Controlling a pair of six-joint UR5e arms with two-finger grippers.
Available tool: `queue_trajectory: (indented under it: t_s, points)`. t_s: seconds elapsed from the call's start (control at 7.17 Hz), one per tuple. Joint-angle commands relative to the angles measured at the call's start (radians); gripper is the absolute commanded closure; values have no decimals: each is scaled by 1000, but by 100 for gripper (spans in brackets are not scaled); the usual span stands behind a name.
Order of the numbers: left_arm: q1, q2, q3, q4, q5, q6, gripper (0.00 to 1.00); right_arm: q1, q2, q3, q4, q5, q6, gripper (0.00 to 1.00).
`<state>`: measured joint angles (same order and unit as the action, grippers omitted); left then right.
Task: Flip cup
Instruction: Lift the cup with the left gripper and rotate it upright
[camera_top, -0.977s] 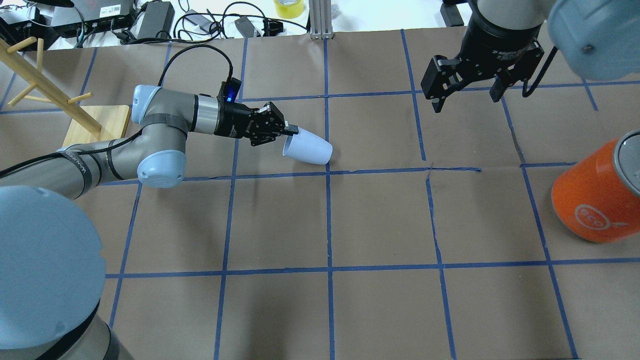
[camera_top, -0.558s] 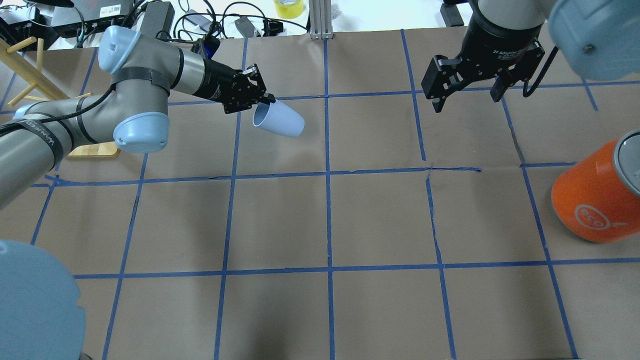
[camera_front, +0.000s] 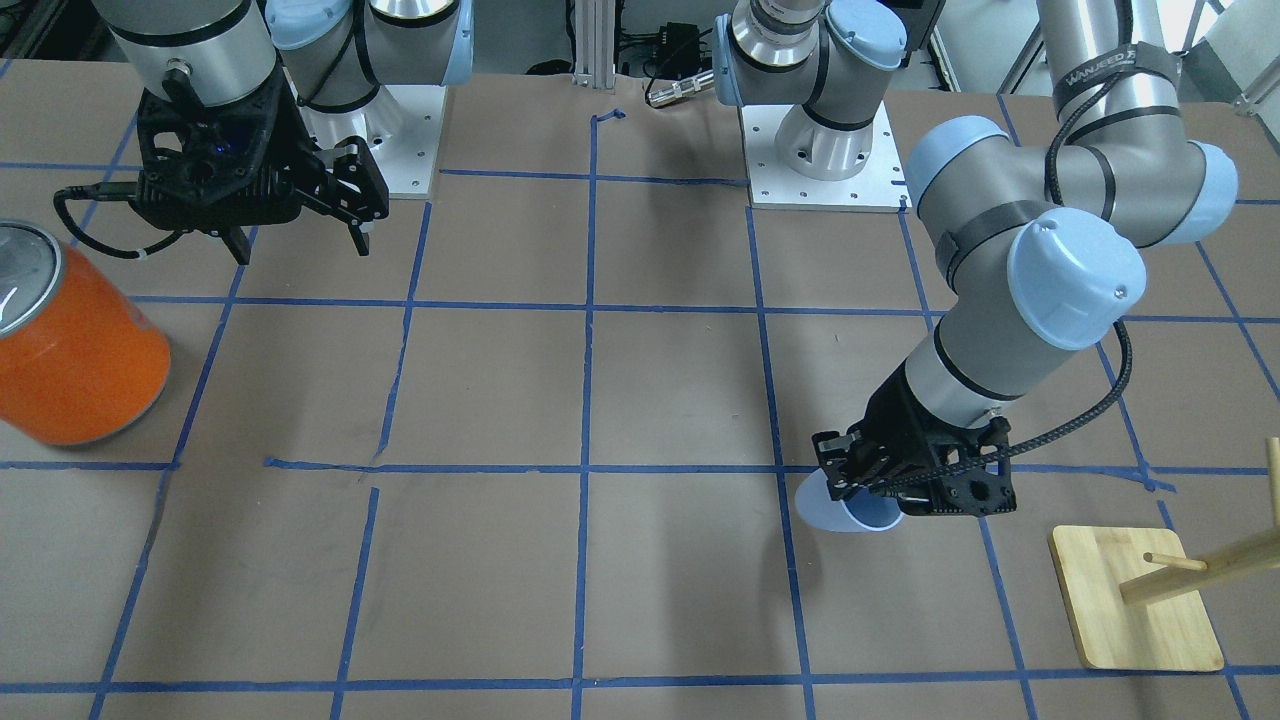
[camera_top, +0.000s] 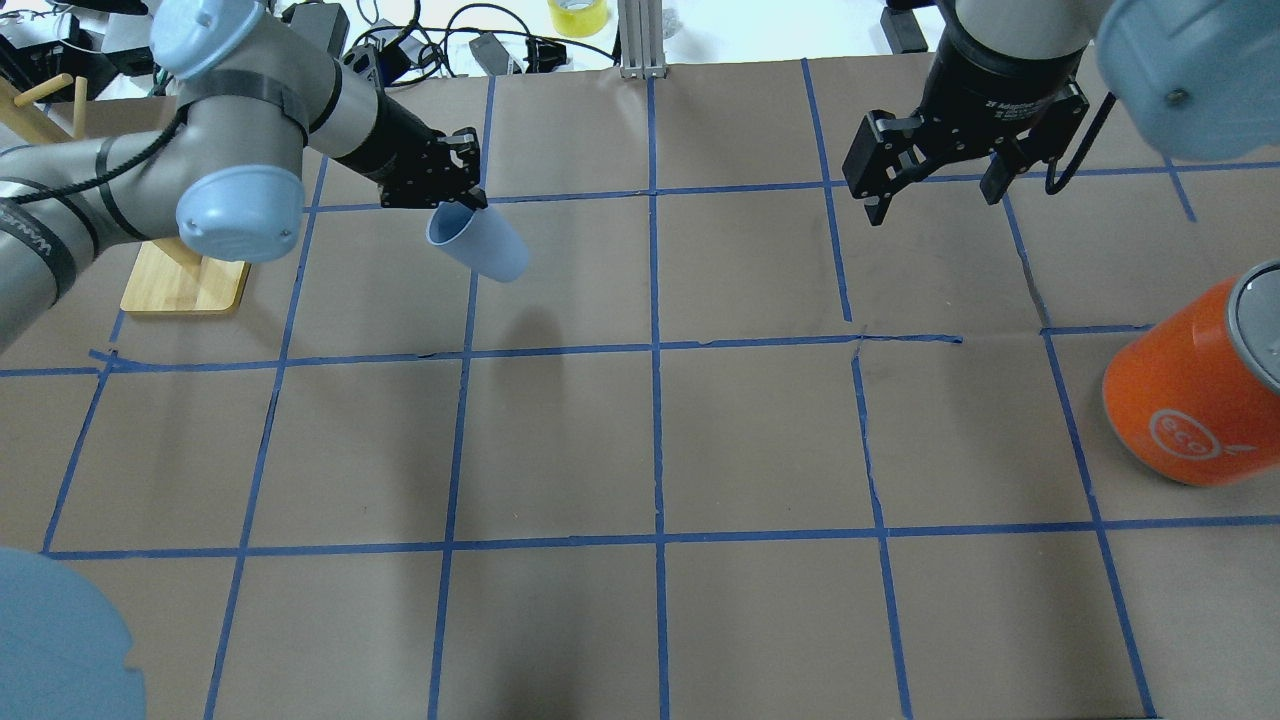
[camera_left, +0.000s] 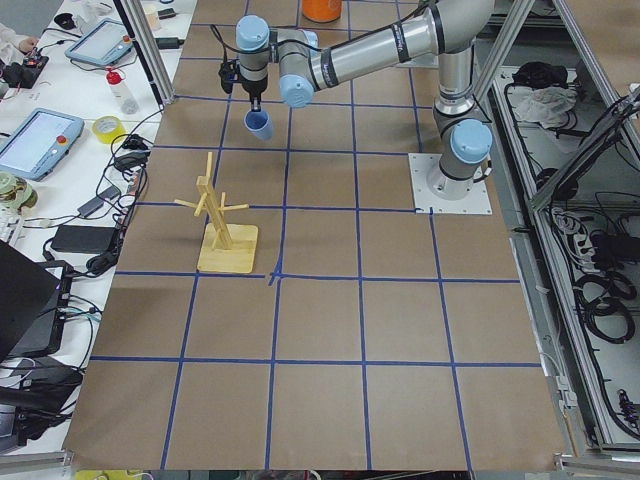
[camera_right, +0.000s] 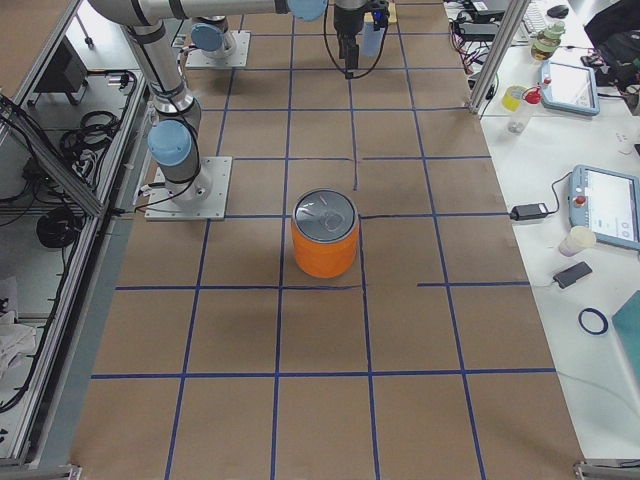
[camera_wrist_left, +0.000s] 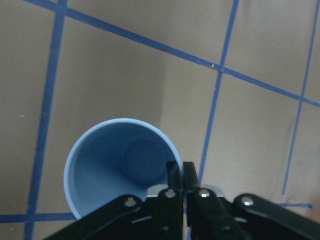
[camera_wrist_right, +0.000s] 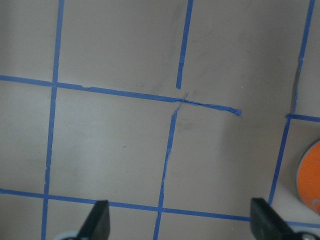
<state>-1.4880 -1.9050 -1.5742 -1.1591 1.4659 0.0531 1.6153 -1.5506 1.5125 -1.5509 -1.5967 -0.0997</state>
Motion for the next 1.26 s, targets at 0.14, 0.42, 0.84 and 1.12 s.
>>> queue_trajectory:
  t_s: [0.14,0.42,0.84,1.12]
  points:
    - [12,-76,51,104,214,175,100,0,0,0,0,0,0,0]
    - [9,-107,48,241,228,218,100,0,0,0,0,1,3,0]
    - [8,-138,36,283,145,214,100,0,0,0,-1,0,0,0]
    - [8,-164,34,321,137,211,100,0,0,0,0,1,0,0]
